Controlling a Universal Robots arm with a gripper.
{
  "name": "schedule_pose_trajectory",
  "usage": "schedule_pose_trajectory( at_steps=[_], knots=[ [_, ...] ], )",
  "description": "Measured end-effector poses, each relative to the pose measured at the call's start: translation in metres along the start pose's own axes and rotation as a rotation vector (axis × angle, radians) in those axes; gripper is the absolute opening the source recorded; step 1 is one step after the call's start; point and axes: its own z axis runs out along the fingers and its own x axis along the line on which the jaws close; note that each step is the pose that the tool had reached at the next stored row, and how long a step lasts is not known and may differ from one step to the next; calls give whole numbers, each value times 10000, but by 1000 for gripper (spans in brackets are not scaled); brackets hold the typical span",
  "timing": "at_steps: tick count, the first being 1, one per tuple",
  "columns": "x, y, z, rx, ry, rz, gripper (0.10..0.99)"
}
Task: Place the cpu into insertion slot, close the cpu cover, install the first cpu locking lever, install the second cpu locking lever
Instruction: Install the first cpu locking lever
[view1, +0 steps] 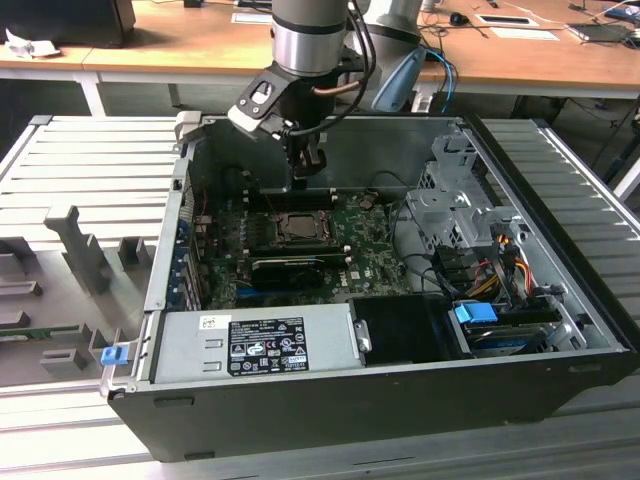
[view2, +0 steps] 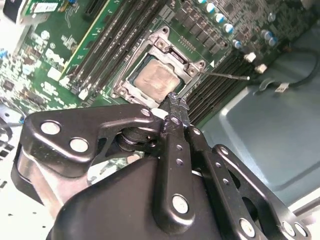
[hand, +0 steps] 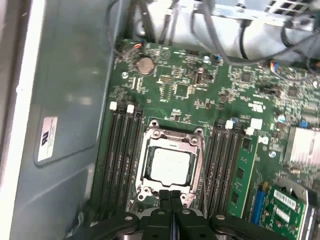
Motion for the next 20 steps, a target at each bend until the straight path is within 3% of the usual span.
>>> schedule_pose_trajectory(
  at_steps=[4,15,20],
  knots=[
    [0,0,0,33,-7,-837,106],
    [0,0,0,101,-78,-2088,106],
    [0,0,0,157,-139,-3174,106]
  ],
)
